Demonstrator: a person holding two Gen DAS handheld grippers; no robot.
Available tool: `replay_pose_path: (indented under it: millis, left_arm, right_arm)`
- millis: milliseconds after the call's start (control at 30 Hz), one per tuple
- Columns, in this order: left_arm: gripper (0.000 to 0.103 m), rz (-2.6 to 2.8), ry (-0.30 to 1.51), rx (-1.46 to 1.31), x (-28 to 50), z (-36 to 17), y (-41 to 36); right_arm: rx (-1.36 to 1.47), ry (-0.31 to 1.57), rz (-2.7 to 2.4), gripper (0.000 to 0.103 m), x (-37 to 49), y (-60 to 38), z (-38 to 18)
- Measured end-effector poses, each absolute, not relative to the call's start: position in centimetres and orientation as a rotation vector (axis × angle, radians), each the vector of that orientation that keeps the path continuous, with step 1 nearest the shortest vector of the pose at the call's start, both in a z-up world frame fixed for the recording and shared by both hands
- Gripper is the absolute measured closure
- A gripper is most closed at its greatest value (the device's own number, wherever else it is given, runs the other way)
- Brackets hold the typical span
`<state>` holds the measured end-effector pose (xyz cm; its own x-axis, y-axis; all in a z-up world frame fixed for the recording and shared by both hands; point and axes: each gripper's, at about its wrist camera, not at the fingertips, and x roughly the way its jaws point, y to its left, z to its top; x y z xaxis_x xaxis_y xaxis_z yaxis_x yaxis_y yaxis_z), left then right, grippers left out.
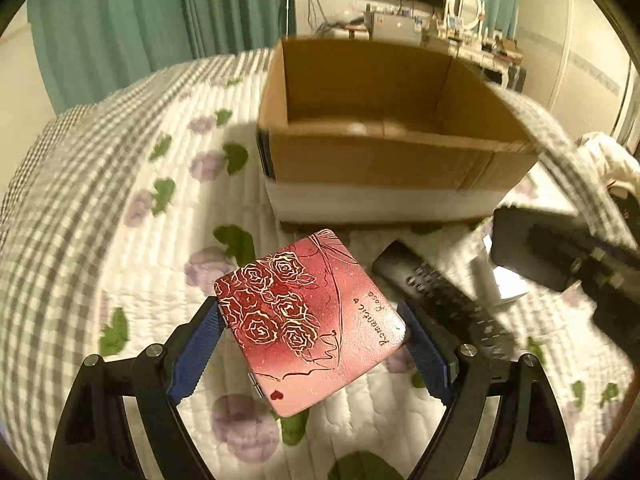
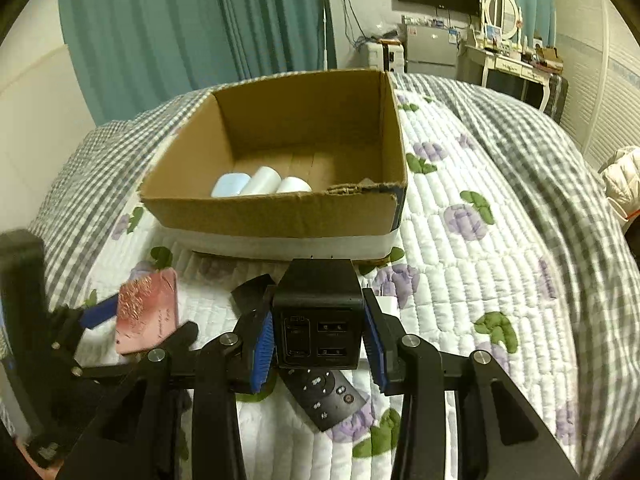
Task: Organize rigid objects
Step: 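Grasp the pink rose-patterned case with the left tool while the right tool grasps the black square charger, then lift both held items into the box and open both tools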
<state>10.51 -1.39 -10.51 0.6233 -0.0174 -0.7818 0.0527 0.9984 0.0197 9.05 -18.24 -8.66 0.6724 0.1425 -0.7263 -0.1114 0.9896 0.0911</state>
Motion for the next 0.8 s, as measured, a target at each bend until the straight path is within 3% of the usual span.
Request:
replay_pose_path:
  millis: [367,800]
  left_arm:
    - [0.015,-0.076,0.74,0.003,8.9,-1.6,-2.6]
    - [0.015,-0.1,0.658,-0.004,13.8,2.7,-2.9]
  right_arm:
    - [0.02,0.745,0.123,0.065,6.9,-19.5,-3.8]
    - [-0.034,0.58,0.165,0.065,11.8,-19.3,3.9]
